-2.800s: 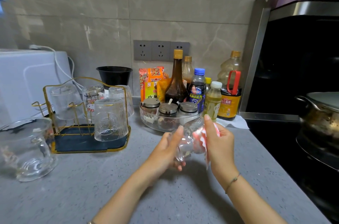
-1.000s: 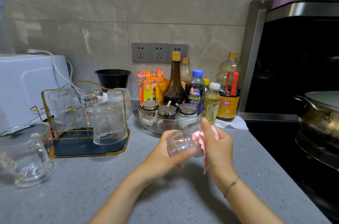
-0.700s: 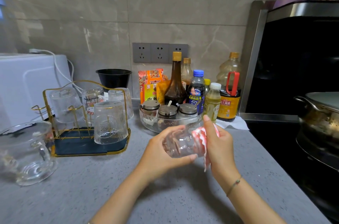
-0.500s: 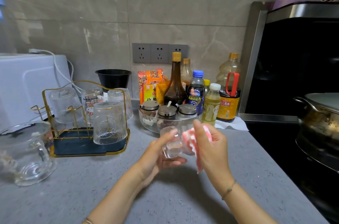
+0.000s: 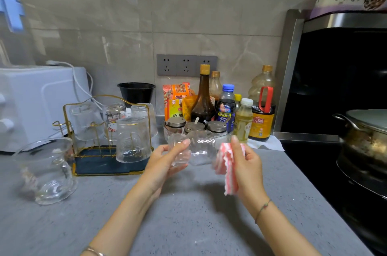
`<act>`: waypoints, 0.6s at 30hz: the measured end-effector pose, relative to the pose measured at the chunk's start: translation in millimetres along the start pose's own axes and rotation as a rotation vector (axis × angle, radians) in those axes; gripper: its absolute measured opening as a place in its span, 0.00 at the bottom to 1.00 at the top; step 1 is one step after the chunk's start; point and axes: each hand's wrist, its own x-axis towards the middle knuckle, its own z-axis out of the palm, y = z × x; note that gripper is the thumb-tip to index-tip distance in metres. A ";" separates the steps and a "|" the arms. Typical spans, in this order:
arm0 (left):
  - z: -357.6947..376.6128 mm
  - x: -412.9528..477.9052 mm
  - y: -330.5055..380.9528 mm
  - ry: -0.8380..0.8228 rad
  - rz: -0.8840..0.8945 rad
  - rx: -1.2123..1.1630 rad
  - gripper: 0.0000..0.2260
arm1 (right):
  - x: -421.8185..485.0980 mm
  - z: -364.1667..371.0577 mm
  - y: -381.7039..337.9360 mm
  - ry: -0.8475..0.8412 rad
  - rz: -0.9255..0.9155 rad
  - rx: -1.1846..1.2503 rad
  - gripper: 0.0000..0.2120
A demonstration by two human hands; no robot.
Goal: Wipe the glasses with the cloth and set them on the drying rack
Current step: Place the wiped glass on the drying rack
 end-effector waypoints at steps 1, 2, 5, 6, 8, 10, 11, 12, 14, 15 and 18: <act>-6.7 -3.2 3.5 0.015 0.023 0.027 0.34 | -1.1 0.3 4.8 -0.055 0.059 -0.042 0.17; -14.6 -8.0 7.5 0.026 0.037 0.048 0.33 | -3.8 1.4 10.7 -0.109 0.116 -0.088 0.17; -35.1 -16.2 13.2 0.025 0.024 0.066 0.33 | -11.1 3.0 27.6 -0.263 0.257 -0.237 0.17; -42.6 -22.1 15.3 0.028 0.019 0.067 0.33 | -15.7 5.0 30.5 -0.327 0.288 -0.301 0.17; -55.1 -30.5 17.3 0.024 0.021 0.071 0.31 | -22.3 7.2 30.0 -0.418 0.295 -0.384 0.16; -67.0 -43.2 23.2 0.013 0.025 0.053 0.34 | -26.9 11.2 24.3 -0.501 0.261 -0.449 0.13; -71.4 -47.3 25.6 0.000 0.021 0.040 0.39 | -27.3 12.6 21.2 -0.529 0.231 -0.514 0.11; -75.5 -51.0 27.9 -0.014 0.012 0.022 0.43 | -26.5 13.7 18.8 -0.543 0.190 -0.584 0.10; -81.7 -62.2 33.9 -0.062 0.000 -0.077 0.46 | -30.0 20.5 7.2 -0.570 0.109 -0.627 0.09; -83.6 -65.5 35.6 -0.093 -0.002 -0.146 0.44 | -33.2 25.3 -1.6 -0.597 0.064 -0.592 0.10; -86.8 -79.4 42.8 -0.183 -0.022 -0.276 0.36 | -47.7 43.3 -34.3 -0.743 -0.015 -0.417 0.15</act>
